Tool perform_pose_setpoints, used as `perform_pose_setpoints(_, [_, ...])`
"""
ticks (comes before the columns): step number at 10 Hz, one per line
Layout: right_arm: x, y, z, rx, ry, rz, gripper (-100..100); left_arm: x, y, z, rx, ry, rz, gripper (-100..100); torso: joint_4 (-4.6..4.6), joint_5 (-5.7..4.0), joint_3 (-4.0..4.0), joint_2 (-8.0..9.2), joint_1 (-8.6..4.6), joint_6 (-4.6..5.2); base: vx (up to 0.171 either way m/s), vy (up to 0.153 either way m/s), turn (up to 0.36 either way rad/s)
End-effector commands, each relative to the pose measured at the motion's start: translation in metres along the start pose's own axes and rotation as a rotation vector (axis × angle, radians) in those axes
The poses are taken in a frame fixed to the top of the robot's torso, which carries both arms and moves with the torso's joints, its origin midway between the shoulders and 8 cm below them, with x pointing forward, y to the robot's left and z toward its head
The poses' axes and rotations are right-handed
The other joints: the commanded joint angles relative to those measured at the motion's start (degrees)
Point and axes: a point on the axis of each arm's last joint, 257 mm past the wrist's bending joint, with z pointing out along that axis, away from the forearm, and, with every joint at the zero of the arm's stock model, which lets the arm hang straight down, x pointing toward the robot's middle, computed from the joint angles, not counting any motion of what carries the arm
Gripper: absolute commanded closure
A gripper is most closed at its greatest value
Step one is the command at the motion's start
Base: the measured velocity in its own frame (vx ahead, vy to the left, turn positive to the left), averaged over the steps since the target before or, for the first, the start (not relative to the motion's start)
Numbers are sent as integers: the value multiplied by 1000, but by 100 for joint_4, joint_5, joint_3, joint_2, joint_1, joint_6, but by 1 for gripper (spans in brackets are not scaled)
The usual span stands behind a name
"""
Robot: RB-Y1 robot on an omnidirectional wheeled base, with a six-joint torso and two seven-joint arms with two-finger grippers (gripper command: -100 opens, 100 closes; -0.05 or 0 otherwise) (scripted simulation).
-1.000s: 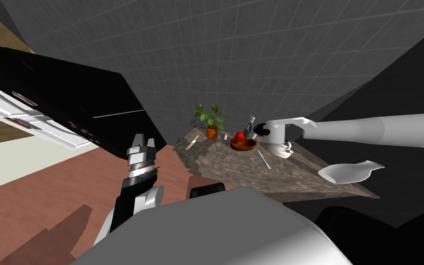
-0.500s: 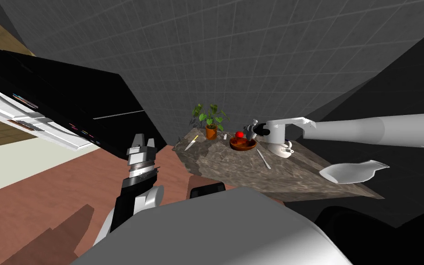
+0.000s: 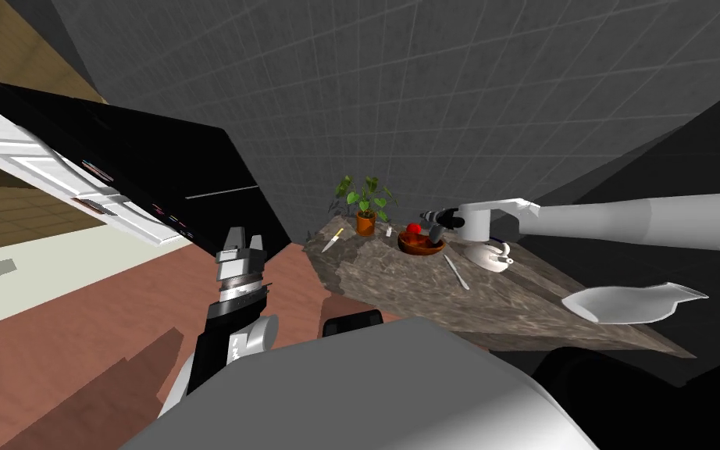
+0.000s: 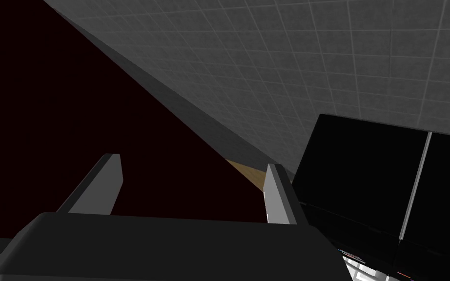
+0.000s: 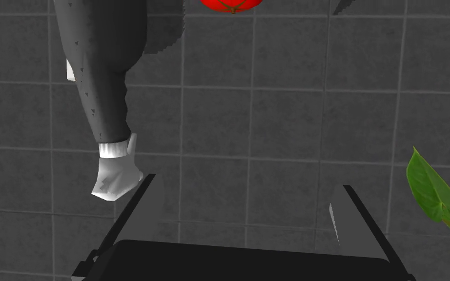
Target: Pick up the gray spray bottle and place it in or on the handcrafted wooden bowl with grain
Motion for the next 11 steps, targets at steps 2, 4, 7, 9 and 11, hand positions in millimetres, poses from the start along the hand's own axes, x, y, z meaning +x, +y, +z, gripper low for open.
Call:
perform_pose_setpoints(2, [-21,-31,7,16,-34,61,-100,0,0,0,0,0,0,0,-2,5,-1,1,21,-12,-39,86,287])
perform_pose_setpoints(4, [-10,-57,15,42,-8,58,-100,0,0,0,0,0,0,0,2,3,4,7,12,1,-20,29,-29])
perform_pose_setpoints(7, [-21,-92,20,69,-29,108,-100,0,0,0,0,0,0,0,0,2,3,9,16,-9,-38,58,187])
perform_pose_setpoints(9, [-11,-121,26,95,-8,102,-100,0,0,0,0,0,0,0,2,5,3,3,13,2,1,34,-10])
perform_pose_setpoints(11, [-8,-140,26,130,-4,98,-100,0,0,0,0,0,0,0,0,-9,1,1,-27,16,9,-5,-12])
